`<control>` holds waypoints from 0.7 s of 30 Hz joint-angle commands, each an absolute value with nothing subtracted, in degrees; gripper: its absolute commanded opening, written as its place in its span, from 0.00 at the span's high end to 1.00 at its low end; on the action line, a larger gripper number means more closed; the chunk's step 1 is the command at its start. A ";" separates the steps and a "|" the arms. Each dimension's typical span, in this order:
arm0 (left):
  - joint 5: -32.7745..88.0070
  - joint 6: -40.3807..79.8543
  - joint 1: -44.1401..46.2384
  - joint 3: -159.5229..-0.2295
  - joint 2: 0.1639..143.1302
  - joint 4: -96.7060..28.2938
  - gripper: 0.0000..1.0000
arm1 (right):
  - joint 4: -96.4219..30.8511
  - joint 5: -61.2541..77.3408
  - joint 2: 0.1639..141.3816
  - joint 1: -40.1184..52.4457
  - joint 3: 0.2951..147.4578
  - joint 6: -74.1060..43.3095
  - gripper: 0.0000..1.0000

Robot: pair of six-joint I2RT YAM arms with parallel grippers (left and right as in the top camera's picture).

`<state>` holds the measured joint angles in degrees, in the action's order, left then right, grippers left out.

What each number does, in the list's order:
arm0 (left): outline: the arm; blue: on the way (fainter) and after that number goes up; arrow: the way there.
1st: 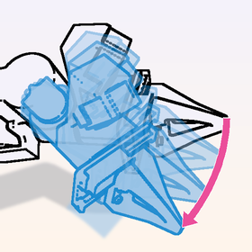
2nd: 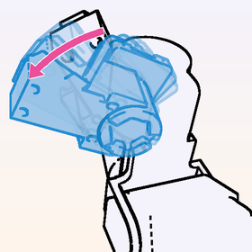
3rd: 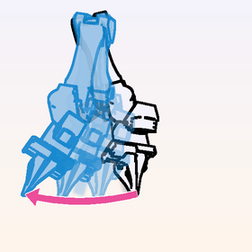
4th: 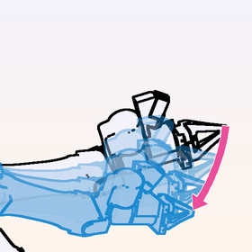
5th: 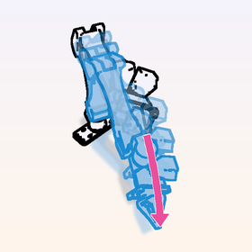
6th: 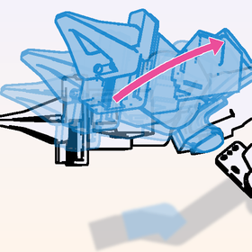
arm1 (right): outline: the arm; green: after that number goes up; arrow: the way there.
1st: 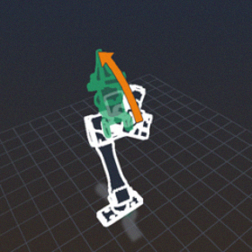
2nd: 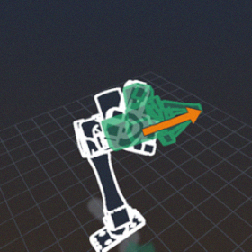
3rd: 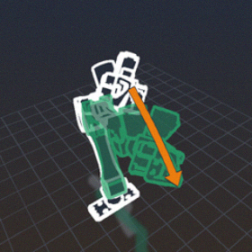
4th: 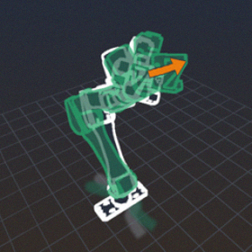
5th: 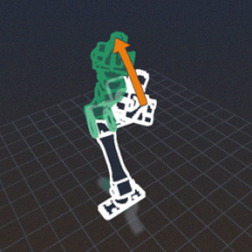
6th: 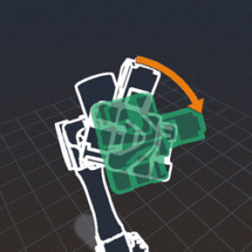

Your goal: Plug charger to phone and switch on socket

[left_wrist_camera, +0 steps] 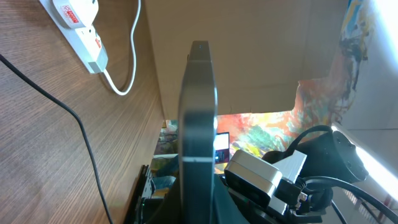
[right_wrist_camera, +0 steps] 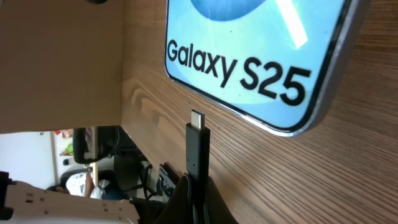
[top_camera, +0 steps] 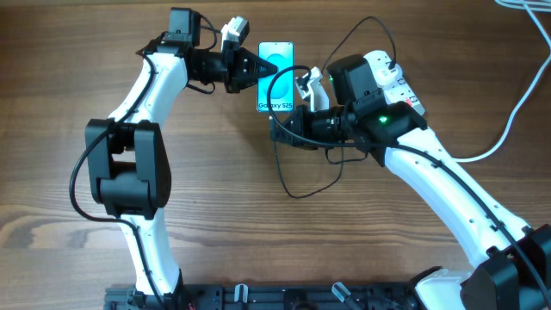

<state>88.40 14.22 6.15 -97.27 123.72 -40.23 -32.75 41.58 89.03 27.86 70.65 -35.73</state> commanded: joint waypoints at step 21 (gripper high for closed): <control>90.37 13.91 6.09 -97.41 121.69 -39.99 0.96 | -31.73 38.61 89.58 27.38 71.57 -34.50 0.96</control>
<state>88.38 14.22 6.15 -97.27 123.72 -40.21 -32.21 38.94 89.03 27.64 70.67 -35.73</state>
